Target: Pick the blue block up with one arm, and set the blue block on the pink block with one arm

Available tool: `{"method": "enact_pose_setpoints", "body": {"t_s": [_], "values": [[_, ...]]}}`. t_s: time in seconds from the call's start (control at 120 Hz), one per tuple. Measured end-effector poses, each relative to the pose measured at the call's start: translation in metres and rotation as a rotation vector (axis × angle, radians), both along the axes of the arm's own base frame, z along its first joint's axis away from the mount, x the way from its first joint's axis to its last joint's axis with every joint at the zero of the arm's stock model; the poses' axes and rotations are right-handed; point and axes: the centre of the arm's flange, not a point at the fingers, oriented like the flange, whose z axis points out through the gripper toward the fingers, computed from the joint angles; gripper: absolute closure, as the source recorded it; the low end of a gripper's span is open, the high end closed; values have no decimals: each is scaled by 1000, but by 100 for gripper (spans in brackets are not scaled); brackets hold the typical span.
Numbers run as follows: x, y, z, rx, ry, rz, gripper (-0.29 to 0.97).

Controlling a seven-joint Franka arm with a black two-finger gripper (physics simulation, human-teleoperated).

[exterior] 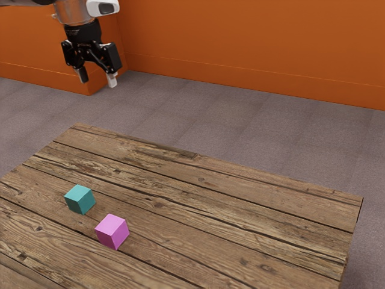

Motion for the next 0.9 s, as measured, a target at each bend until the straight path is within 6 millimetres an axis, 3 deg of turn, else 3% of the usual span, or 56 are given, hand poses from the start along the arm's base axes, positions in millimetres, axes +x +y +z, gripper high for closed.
{"method": "enact_pose_setpoints", "body": {"t_s": [0.142, 0.158, 0.217, 0.267, 0.592, 0.9], "values": [[0, 2, 1, -7, 1, 5, 0], [-2, 3, 14, -5, -22, 5, 0], [-22, 4, 93, 0, -164, 7, 0], [-33, 5, 118, 2, -193, 9, 0], [-13, 12, 88, 9, -73, 24, 0], [-12, 22, 81, 14, -42, 44, 0]]}}
